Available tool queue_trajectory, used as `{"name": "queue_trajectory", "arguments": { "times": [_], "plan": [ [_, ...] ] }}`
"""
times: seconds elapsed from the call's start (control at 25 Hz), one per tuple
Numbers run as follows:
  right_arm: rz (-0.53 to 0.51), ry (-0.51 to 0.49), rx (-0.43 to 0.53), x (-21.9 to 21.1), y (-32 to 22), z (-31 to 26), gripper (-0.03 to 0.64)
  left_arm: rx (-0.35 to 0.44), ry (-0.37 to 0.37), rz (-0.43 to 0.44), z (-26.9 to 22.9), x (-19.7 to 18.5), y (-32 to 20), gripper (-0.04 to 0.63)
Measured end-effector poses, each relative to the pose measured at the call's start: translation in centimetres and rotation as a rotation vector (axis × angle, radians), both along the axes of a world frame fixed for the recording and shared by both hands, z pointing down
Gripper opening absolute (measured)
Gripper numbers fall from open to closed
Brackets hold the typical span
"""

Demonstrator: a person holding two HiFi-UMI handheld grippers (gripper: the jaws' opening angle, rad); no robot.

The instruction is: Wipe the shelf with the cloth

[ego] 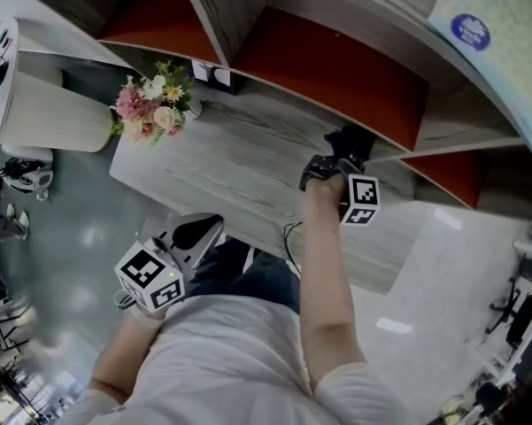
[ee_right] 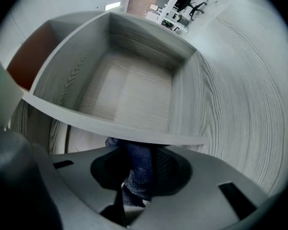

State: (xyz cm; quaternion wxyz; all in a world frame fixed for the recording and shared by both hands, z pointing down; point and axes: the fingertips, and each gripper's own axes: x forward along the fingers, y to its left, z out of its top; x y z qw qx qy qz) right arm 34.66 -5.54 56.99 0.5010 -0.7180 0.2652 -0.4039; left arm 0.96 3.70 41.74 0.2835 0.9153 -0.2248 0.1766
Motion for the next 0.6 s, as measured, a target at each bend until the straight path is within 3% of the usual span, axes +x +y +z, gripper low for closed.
{"name": "queue_trajectory", "arguments": {
  "times": [0.4,0.6],
  "plan": [
    [0.057,-0.134,-0.158,-1.6,2.4,5.7,0.101,-0.018,-0.007,-0.022,0.6,-0.7,0.2,0.015],
    [0.076,-0.124,-0.224,-1.6,2.5,7.3,0.100,-0.031,-0.015,-0.037,0.9,-1.4,0.1,0.015]
  ]
}}
